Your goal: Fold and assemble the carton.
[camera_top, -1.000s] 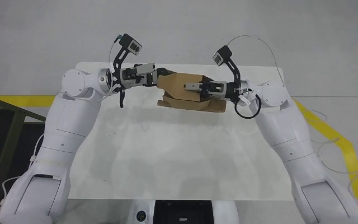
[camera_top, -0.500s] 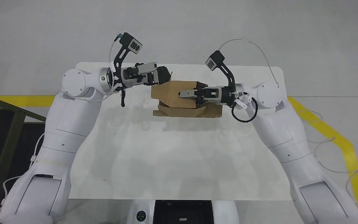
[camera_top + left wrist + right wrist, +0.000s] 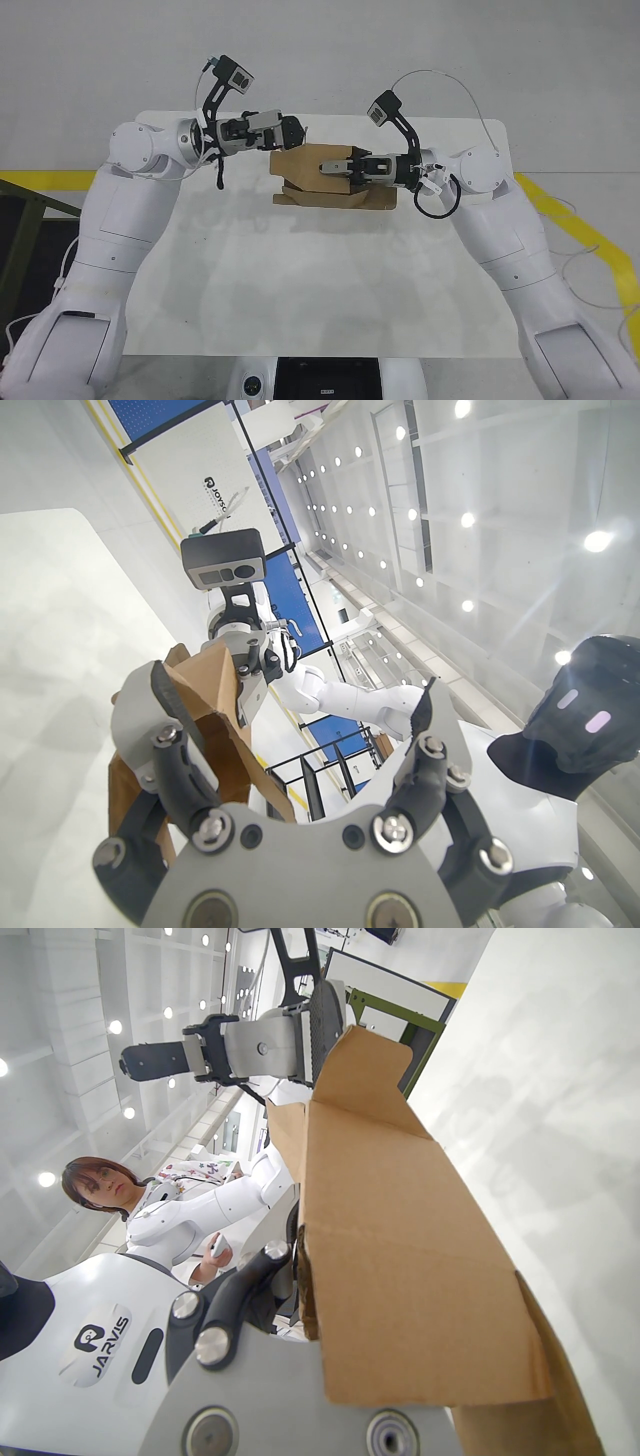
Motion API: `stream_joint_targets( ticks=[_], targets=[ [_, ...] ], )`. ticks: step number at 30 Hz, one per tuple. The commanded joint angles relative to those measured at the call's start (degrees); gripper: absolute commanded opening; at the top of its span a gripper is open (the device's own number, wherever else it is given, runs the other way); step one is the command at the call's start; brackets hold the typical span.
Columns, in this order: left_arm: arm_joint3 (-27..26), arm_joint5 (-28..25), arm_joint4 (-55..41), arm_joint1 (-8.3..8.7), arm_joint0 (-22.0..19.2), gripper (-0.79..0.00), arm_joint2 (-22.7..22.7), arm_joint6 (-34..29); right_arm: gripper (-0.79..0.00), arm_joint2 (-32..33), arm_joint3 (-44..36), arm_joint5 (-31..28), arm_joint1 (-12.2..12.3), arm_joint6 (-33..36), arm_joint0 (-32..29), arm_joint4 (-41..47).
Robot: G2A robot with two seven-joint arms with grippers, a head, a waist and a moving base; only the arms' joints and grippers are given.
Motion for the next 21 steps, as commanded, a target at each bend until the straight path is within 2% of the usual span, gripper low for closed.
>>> stream_joint_targets(
  ticks=[1, 13, 21],
  targets=[
    [-0.49, 0.71, -0.12, 0.09, 0.38, 0.0, -0.23, -0.49, -0.785, 0.0, 0.0, 0.0, 0.0, 0.0, 0.0, 0.0],
    [-3.23, 2.63, 1.03, 0.67, 3.23, 0.0, -1.98, 0.35, -0.785, 0.0, 0.0, 0.0, 0.0, 0.0, 0.0, 0.0],
    [-2.78, 4.74, 2.44, 1.3, 3.77, 0.0, -3.93, -0.07, -0.785, 0.0, 0.0, 0.0, 0.0, 0.0, 0.0, 0.0]
  ],
)
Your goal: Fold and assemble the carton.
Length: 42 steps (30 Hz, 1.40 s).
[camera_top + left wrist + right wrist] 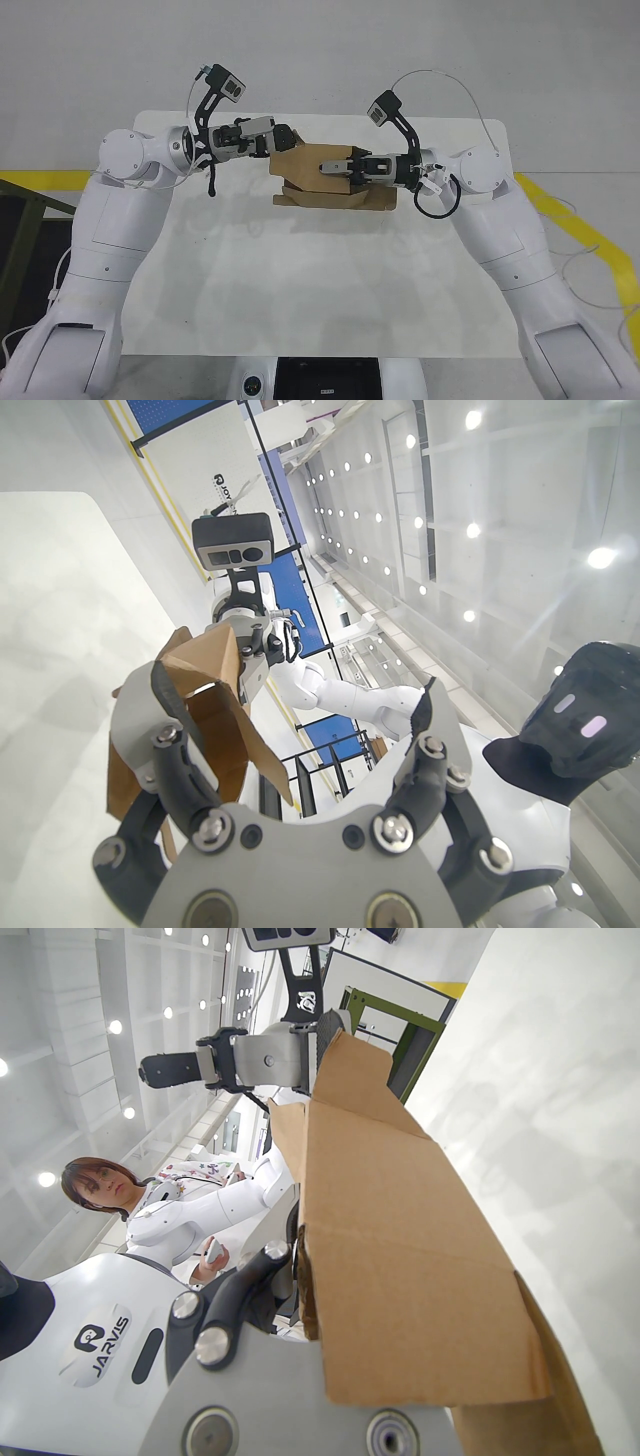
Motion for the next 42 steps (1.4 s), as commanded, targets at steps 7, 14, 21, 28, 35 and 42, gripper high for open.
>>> stream_joint_targets(
  ticks=[7, 14, 21, 28, 35, 42],
  targets=[
    [0.24, 0.92, 0.83, 0.18, 0.12, 0.0, -0.24, -0.49, -0.785, 0.0, 0.0, 0.0, 0.0, 0.0, 0.0, 0.0],
    [-2.75, 1.96, 1.41, 0.36, 1.32, 0.0, -0.34, -0.29, -0.785, -0.01, -0.87, 0.27, 0.02, -1.28, -0.69, -0.45],
    [-4.94, 4.68, 2.18, 1.26, 3.85, 0.0, -2.49, -2.49, -0.785, 1.19, -2.79, 1.12, 0.41, -2.71, -1.68, -1.9],
    [-7.4, 6.17, 1.02, 1.67, 6.63, 0.0, -3.43, -2.36, -0.785, 1.5, -2.82, 1.15, 0.45, -2.96, -1.55, -1.94],
    [-8.58, 6.35, -0.3, 1.52, 7.0, 0.0, -2.64, -1.58, -0.785, 1.28, -2.48, 0.9, 0.31, -3.64, -1.05, -2.12],
    [-8.7, 6.79, -0.65, 1.51, 6.78, 0.0, -2.02, -2.42, -0.785, 1.69, -2.45, 0.48, 0.25, -6.97, -0.88, -3.57]
  ],
)
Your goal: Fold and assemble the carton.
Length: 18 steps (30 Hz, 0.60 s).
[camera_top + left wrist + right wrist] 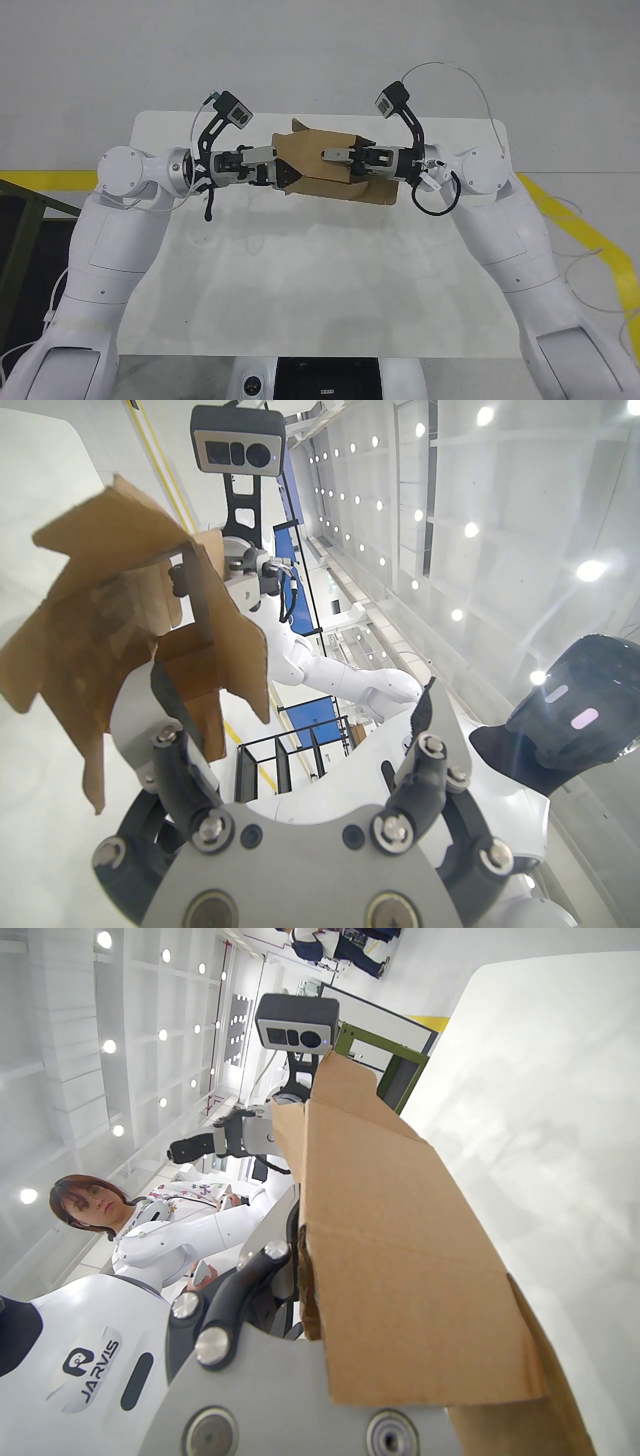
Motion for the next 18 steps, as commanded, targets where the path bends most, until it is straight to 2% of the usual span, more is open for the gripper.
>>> stream_joint_targets(
  ticks=[1, 13, 18],
  targets=[
    [-0.05, 0.19, 0.05, 0.03, -0.02, 0.0, 0.07, -0.19, -0.785, 0.15, -0.13, -0.12, 0.0, -0.88, 0.02, -0.5],
    [-0.76, 0.3, -1.27, -0.34, -0.26, 0.0, 1.84, 0.44, -0.785, -0.24, -1.07, -0.31, -0.35, -4.11, 0.59, -1.76],
    [-0.35, -0.26, -0.42, -0.12, -0.23, 0.0, 0.67, 1.44, -0.785, 0.1, -1.06, -0.24, -0.29, -4.14, 0.39, -2.07]
  ],
)
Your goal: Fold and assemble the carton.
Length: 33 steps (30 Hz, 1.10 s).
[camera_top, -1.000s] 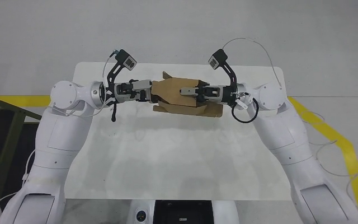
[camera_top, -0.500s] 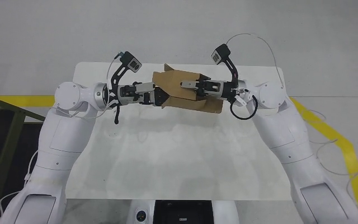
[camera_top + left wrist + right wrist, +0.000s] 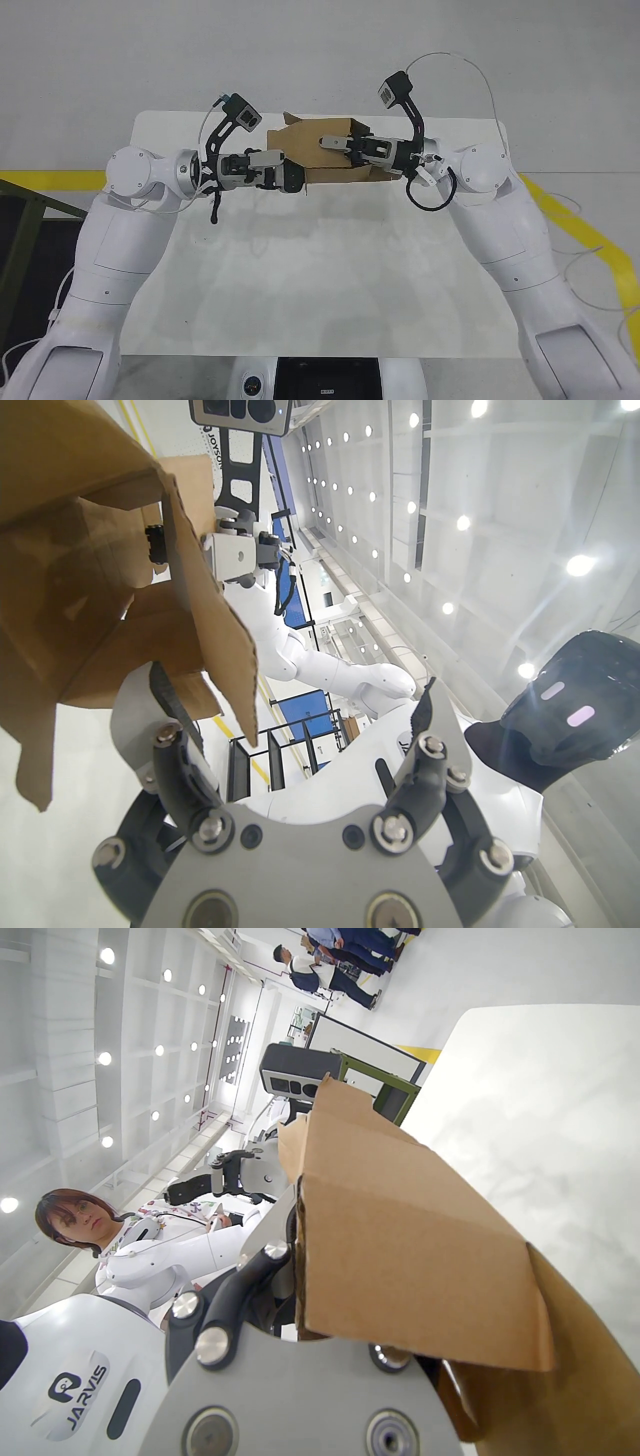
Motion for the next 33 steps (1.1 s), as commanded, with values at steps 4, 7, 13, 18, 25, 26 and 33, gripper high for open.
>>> stream_joint_targets(
  ticks=[4, 7, 13, 18, 25, 26, 33],
  targets=[
    [1.16, -1.36, 3.64, 0.74, -0.08, 0.0, -3.24, 1.63, -0.785, 0.91, -0.09, 0.21, 0.27, 1.04, -0.5, 0.06],
    [1.74, -2.12, 6.31, 1.28, 0.08, 0.0, -5.29, 2.36, -0.785, 1.56, -0.44, 0.42, 0.47, 1.85, -0.85, 0.26],
    [2.87, -2.94, 12.51, 2.27, 0.95, 0.0, -7.74, 2.49, -0.785, 2.76, -1.43, 1.09, 0.84, 3.02, -1.48, 0.75],
    [3.41, -2.08, 16.95, 2.79, 1.79, 0.0, -7.46, 1.63, -0.785, 3.57, -2.56, 1.49, 1.04, 3.31, -1.78, 1.42],
    [4.37, -0.96, 23.71, 3.22, 1.83, 0.0, -5.56, 1.72, -0.785, 3.48, -3.98, 1.63, 0.96, 3.38, -1.77, 2.85],
    [4.47, -0.97, 24.46, 3.26, 1.66, 0.0, -5.2, 1.62, -0.785, 3.31, -4.17, 1.61, 0.92, 3.25, -1.88, 3.01],
    [4.77, -1.19, 24.93, 3.17, 0.33, 0.0, -2.64, -0.13, -0.785, 2.38, -4.91, 1.61, 0.66, 2.73, -1.96, 3.7]
  ],
)
